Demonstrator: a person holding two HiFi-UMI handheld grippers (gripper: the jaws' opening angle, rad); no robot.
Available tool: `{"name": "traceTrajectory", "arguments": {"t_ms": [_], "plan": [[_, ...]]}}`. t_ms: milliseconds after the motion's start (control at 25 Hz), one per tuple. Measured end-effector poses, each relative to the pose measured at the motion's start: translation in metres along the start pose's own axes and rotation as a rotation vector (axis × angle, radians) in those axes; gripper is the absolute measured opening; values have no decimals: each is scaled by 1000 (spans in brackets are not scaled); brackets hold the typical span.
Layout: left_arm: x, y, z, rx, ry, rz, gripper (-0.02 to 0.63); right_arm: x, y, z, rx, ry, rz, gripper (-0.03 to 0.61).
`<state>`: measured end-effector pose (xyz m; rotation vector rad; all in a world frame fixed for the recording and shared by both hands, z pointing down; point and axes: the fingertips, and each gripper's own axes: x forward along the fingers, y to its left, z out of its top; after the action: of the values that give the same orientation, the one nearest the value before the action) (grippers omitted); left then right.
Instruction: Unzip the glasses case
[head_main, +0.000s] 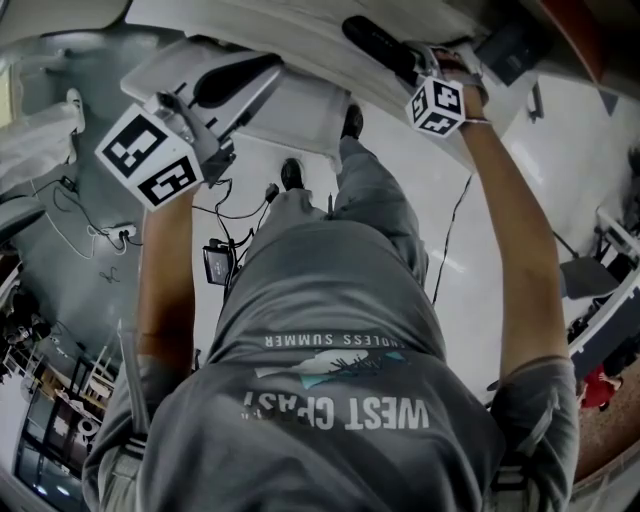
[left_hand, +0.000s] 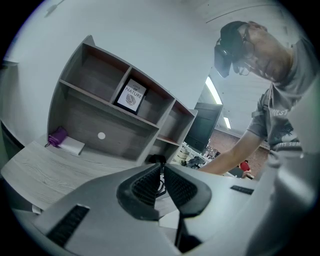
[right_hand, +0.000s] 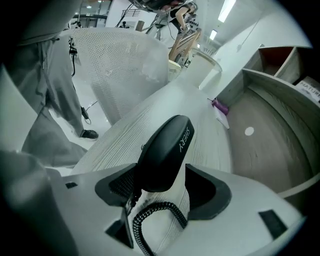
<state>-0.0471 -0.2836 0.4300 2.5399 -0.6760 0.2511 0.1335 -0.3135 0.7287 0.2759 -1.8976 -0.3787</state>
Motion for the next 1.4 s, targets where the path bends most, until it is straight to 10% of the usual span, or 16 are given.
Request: {"name": "traceTrajectory", "arguments": {"t_ms": [600, 800, 1000, 1200, 1400], "plan": [[-39, -24, 33, 62, -86, 18, 18, -71, -4, 21, 77, -6, 7, 294], [-74, -30, 32, 94, -125, 9, 17, -124, -25, 74, 241, -81, -174, 185], [-97, -47, 36, 139, -158, -3, 17, -208, -57, 129, 620, -253, -339, 9], [-114, -70, 50, 258, -169, 20, 17, -291, -66, 186, 925, -526, -347, 9], [-143, -89, 58, 377, -190, 50, 15, -355, -45, 245, 941, -670, -348, 8]]}}
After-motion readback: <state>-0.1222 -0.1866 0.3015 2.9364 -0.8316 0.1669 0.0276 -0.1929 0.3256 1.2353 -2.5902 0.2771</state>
